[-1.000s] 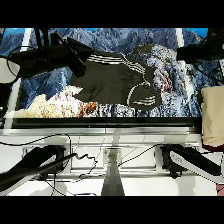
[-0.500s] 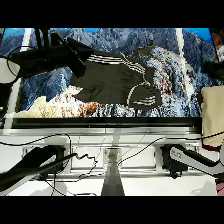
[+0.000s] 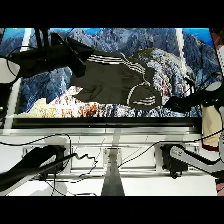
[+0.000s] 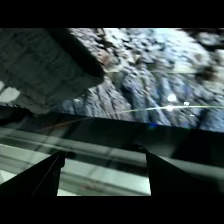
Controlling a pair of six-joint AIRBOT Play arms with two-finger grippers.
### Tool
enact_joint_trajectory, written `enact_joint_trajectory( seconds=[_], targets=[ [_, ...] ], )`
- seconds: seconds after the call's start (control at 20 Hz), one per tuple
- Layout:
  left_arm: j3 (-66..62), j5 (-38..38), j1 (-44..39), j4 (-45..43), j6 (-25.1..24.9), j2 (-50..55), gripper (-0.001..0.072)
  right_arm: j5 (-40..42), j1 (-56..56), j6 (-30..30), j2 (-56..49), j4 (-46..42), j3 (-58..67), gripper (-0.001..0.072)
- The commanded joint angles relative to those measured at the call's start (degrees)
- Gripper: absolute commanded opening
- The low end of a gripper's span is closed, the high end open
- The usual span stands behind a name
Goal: Fold the clothes and pants, and hang the long-sleeved shirts on hangers.
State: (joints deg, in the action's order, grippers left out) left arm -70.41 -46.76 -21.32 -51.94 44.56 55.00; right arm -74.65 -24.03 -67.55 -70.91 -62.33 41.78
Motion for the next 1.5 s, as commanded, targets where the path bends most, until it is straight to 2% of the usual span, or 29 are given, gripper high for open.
enact_joint_trajectory(
  seconds=[0.0,0.25,0.3,0.35,0.45,0.55,0.65,0.8,0.9,1.0,1.1,1.2,1.35,1.45],
  targets=[
    [-0.04,-0.02,0.00,0.13,0.02,-0.04,0.0100,8.81,-0.09,2.60,-0.04,11.32,-7.04,0.0563],
    [-0.04,0.00,0.00,0.11,0.02,0.09,0.0103,15.32,1.33,2.78,-0.17,17.11,-7.06,0.0561],
    [-0.04,-0.02,0.00,0.11,0.13,0.22,0.0147,16.33,2.80,2.78,-0.28,17.57,-7.06,0.0548],
    [-0.04,-0.02,0.00,0.09,1.16,0.42,0.0231,17.35,4.46,2.78,-0.44,17.59,-6.99,0.0547],
    [-0.04,-0.02,0.28,-0.11,5.29,1.01,0.0478,19.69,7.93,2.80,-0.50,17.73,-6.88,0.0518],
    [-0.04,-0.13,1.66,-2.21,9.92,1.44,0.0471,21.42,10.38,2.80,-0.50,17.70,-6.78,0.0175],
    [-0.02,-1.27,4.79,-6.34,14.08,1.88,0.0469,21.53,11.41,3.54,-0.42,17.38,-5.35,0.0043],
    [0.09,-8.87,13.18,-8.11,17.03,3.26,0.0463,20.26,11.56,4.70,1.18,17.22,-1.36,0.0024],
    [0.15,-17.49,20.00,-8.11,16.98,4.96,0.0388,19.23,11.56,4.68,3.28,17.29,1.92,0.0023],
    [1.11,-25.49,26.16,-8.09,16.94,7.23,0.0401,17.33,11.58,4.68,6.03,17.35,5.18,0.0024],
    [3.87,-31.10,30.18,-8.07,15.43,9.84,0.0476,16.06,11.58,4.68,8.85,17.51,7.76,0.0024],
    [9.20,-33.20,31.10,-8.04,10.82,12.22,0.0485,16.15,11.58,4.68,11.04,17.53,8.96,0.0023],
    [18.29,-31.67,29.18,-3.65,2.19,16.33,0.0571,15.61,11.58,4.66,11.80,17.51,9.03,0.0024],
    [21.42,-28.59,26.86,-1.22,-3.82,19.37,0.0570,15.65,11.58,4.63,11.80,17.53,9.03,0.0024]
  ],
)
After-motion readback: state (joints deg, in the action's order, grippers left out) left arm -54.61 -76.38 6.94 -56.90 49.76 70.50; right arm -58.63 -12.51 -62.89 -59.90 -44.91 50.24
